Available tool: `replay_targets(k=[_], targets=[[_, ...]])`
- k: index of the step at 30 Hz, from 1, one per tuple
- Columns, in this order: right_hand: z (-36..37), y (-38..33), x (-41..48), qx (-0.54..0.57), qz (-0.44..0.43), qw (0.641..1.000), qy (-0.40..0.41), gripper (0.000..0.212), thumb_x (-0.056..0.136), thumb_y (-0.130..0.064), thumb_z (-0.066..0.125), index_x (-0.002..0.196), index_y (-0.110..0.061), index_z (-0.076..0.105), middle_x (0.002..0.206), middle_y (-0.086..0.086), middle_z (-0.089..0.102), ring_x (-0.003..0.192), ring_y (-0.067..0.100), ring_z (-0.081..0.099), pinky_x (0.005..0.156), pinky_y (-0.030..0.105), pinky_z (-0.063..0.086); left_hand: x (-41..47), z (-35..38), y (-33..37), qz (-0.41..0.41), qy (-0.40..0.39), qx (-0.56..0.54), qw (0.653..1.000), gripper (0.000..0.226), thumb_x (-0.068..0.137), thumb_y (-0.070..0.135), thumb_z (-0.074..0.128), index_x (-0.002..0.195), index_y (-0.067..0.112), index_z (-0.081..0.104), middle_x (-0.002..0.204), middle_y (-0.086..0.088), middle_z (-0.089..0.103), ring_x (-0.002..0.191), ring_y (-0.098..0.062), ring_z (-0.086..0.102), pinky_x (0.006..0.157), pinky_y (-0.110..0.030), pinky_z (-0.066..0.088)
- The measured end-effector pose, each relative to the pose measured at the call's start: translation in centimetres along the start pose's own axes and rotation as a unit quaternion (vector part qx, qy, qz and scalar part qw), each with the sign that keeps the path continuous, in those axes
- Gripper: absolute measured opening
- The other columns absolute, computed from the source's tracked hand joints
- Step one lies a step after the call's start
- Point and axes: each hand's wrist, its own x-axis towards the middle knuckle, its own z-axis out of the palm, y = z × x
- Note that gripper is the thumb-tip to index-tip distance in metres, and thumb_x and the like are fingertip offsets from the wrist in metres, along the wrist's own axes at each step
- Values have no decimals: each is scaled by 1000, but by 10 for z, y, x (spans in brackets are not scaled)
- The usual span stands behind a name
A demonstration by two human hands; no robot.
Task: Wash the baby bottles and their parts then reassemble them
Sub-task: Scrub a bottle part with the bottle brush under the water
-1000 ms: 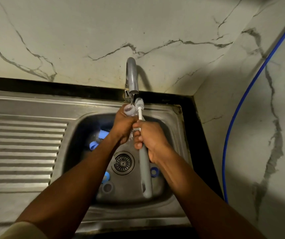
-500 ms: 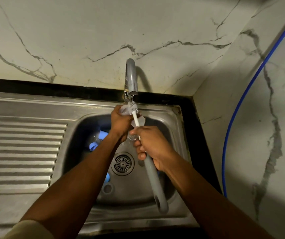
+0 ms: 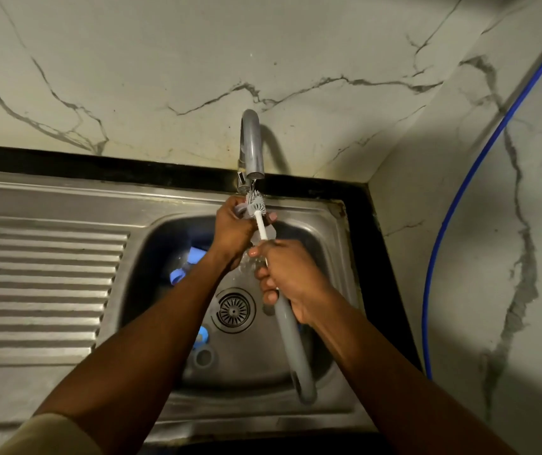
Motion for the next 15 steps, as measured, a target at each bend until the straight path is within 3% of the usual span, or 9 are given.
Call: replay_targets(k=[3,7,11,15], targets=[[-2,-9,13,22,-1,999,34,19,100,-11,42,105,-7,60,53,-1,41,34,6,35,33,18,29,-4,10,-5,8,-17,22,1000,52,71,0,83,113,7,52,104,-18,65,94,-29,68,81,-38,59],[-4,0,-7,-32,2,999,-15,21,103,-16,41,105,-7,60,56,-2,43,37,6,36,35,20,31,5,1,4,-34,79,-27,996,62,69,-4,86,117,6,47,110,-14,65,97,-25,69,81,-34,60],[-5,-8,5,13,10,1000,17,17,101,-12,45,99,-6,61,54,-1,43,34,6,35,34,19,30,-4,5,6,-8,37,-11,999,49,68,-4,86,110,-2,62,99,-16,71,86,-22,72,72,-29,59],[-3,-15,13,70,20,997,17,12,98,-9,49,91,-9,58,52,-2,41,33,5,34,32,17,28,-7,5,2,14,-20,-41,999,42,78,-17,70,116,0,59,95,-13,68,79,-20,68,69,-32,57]])
